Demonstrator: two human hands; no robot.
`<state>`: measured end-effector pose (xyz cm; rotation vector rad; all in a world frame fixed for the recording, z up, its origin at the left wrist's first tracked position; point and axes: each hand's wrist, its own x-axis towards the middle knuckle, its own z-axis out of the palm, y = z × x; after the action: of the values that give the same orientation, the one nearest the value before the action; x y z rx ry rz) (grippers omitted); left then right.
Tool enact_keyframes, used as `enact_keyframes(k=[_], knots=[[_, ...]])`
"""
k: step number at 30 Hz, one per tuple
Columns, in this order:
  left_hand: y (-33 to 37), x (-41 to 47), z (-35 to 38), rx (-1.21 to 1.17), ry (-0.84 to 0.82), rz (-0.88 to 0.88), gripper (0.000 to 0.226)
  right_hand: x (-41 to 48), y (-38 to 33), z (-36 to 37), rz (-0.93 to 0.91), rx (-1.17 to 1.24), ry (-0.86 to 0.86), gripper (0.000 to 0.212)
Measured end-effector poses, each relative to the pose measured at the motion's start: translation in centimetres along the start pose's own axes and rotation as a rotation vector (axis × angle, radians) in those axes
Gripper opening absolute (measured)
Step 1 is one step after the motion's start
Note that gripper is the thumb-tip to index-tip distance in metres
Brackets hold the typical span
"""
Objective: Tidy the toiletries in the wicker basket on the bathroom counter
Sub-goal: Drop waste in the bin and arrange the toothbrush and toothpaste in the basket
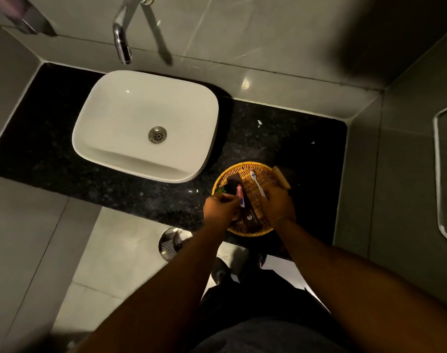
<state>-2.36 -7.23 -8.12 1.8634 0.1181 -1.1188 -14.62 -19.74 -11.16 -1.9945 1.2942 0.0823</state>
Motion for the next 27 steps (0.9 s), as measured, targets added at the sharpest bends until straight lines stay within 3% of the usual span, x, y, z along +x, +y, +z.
enact_keyframes(k=[3, 8, 15, 18, 20, 21, 27], knots=[[-0.3, 0.1, 1.0, 0.015, 0.023, -0.017, 0.003, 0.1, 0.2, 0.0, 0.050, -0.028, 0.019, 0.027], [-0.8, 0.6, 3.4, 0.020, -0.039, -0.038, 0.010, 0.6, -0.1, -0.1, 0.100, -0.062, 0.034, 0.030], [-1.7, 1.3, 6.3, 0.097, 0.021, -0.035, 0.005, 0.4, 0.2, 0.1, 0.060, -0.121, 0.087, 0.033], [-1.7, 1.6, 7.0, 0.204, 0.080, 0.015, 0.014, 0.2, 0.4, 0.2, 0.068, -0.157, 0.087, 0.036], [-1.6, 1.7, 7.1, 0.298, 0.109, 0.060, 0.001, 0.1, 0.5, 0.2, 0.070, -0.187, 0.063, 0.037], [-1.5, 1.7, 7.2, 0.342, 0.115, 0.070, 0.007, 0.1, 0.6, 0.2, 0.068, -0.204, 0.055, 0.036], [-1.8, 1.8, 7.4, 0.453, 0.067, 0.103, 0.014, 0.4, 0.5, 0.2, 0.044, -0.266, -0.002, 0.032]])
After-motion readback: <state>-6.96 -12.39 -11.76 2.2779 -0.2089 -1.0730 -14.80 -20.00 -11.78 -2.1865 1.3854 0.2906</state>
